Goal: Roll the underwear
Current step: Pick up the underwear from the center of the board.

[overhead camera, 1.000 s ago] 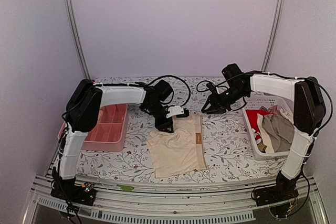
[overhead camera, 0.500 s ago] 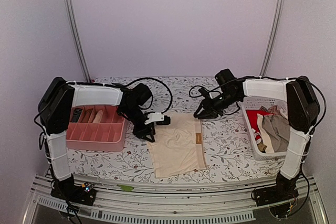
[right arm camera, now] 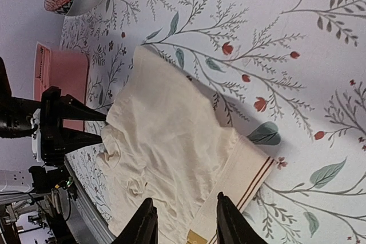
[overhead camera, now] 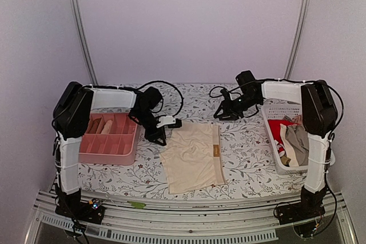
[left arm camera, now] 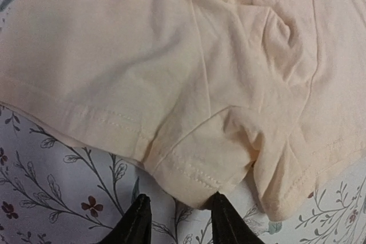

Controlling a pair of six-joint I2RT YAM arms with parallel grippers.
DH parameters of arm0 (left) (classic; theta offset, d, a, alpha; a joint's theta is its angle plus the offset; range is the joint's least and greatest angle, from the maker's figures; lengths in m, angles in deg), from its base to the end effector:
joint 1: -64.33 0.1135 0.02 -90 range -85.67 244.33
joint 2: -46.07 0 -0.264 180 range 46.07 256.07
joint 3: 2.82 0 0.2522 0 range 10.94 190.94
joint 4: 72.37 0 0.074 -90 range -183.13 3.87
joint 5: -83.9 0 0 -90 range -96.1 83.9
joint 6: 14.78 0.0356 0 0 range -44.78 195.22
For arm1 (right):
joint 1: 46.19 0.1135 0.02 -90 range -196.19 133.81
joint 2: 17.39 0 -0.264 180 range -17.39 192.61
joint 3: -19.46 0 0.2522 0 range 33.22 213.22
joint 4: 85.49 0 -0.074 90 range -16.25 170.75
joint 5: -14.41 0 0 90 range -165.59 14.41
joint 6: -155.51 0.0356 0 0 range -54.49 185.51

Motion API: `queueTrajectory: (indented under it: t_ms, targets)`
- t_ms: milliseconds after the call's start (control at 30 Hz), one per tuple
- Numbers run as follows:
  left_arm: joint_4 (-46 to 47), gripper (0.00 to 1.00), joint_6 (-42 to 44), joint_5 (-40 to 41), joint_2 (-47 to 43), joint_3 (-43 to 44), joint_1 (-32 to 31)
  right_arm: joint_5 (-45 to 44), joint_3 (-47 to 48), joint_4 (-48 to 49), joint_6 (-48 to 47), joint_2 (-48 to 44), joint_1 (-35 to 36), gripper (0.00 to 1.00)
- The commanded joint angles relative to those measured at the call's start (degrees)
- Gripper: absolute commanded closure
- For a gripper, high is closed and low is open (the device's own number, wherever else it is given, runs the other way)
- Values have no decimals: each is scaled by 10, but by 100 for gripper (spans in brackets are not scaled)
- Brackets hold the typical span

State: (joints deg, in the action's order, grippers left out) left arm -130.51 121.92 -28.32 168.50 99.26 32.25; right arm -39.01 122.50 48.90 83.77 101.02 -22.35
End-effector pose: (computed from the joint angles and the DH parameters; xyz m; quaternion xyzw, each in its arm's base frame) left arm 0.3482 -0.2341 0.1438 0.6345 0.7423 -0.1776 0.1220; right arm 0.3926 0.1967 0.1892 -0.1233 0.9143 0.3690 0.1129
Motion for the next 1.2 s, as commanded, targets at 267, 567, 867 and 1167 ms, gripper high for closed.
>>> queueTrajectory:
  t_ms: [267, 567, 867, 1167]
  targets:
    - [-84, 51, -28, -67, 180, 353, 51, -35, 119, -44, -88, 113, -6, 57]
    - [-61, 43, -34, -56, 235, 396, 52, -50, 165, -85, -162, 156, -6, 52]
    - [-51, 40, -47, -68, 252, 400, 52, -47, 174, -132, -222, 196, -6, 59]
    - [-49, 41, -67, -93, 282, 436, 51, -61, 170, -150, -252, 207, -6, 76]
